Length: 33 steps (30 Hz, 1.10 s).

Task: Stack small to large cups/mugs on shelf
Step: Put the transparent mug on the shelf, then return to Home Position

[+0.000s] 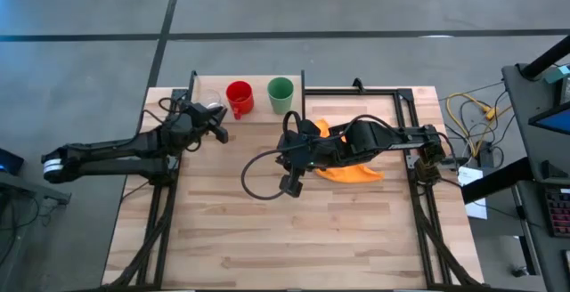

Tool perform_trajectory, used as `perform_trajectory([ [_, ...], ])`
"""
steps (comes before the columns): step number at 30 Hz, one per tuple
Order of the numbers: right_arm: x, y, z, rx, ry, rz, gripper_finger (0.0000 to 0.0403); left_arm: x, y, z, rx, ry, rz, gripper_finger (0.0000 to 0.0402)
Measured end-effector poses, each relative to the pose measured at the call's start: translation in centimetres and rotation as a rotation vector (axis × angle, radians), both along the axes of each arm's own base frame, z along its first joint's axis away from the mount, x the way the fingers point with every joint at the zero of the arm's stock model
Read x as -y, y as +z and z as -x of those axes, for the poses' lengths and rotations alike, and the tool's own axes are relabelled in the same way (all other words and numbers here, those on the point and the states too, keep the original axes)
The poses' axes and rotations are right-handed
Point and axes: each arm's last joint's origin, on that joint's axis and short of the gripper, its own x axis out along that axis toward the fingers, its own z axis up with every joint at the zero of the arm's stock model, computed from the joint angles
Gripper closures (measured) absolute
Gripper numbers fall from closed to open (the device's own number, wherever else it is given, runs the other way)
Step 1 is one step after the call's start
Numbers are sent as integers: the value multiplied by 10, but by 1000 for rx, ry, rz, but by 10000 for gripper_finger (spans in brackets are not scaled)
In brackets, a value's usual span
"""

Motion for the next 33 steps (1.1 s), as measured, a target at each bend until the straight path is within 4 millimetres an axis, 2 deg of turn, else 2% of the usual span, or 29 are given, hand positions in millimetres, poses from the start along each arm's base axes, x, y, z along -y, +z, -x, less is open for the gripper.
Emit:
perform_trajectory([
  [23,0,0,0,1,0,0,374,1,0,-1,5,-57,15,347],
  [29,0,0,0,0,0,0,374,2,-8,2,-25,-53,96,347],
  [33,0,0,0,0,0,0,374,4,-8,1,-28,-112,116,347],
])
